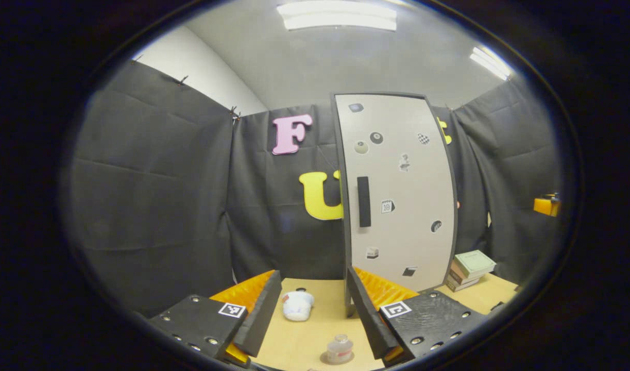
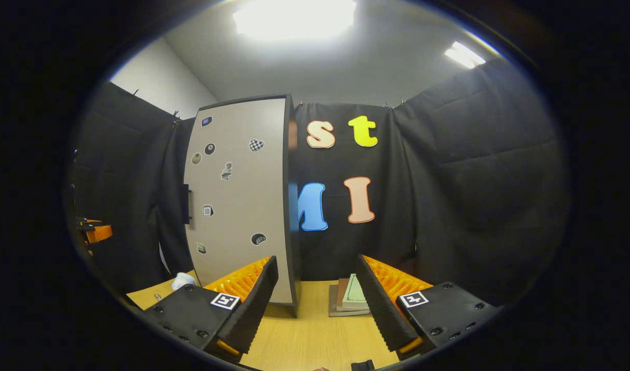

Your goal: Open the cabinet door with the right hand, grasp the bottle in the cabinet with the left hand and place it on the coaster, then close the cabinet door with the right hand.

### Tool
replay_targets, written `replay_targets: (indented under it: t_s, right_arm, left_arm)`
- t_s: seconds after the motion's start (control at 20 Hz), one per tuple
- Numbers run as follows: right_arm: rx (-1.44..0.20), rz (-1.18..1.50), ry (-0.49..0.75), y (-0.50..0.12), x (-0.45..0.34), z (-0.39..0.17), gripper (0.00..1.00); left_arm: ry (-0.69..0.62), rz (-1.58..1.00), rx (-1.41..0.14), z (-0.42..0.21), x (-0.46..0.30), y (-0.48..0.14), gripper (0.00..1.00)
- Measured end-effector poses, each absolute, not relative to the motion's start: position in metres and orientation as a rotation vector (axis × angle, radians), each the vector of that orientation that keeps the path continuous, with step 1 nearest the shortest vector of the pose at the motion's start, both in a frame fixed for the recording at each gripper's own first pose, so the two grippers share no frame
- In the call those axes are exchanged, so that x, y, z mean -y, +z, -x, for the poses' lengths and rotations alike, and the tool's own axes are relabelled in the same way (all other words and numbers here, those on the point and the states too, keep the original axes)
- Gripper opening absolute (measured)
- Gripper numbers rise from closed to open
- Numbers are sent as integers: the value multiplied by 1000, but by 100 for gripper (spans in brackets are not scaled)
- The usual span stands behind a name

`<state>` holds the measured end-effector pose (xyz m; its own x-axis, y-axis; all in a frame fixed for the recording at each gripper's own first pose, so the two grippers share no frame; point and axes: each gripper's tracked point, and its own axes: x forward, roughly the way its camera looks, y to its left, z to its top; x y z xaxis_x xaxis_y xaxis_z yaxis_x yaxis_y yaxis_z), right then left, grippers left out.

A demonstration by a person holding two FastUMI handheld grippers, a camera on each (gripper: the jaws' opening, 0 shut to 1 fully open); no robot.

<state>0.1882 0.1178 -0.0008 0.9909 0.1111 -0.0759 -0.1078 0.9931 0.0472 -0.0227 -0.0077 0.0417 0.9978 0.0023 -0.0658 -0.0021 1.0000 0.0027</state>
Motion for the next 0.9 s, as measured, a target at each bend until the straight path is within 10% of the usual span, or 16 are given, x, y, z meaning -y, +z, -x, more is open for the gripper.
replay_targets:
  t_s: [0.9]
  right_arm:
    - [-48,-24,98,14,-132,-169,90]
  left_arm:
    - [21,5,-64,31,-26,40,79]
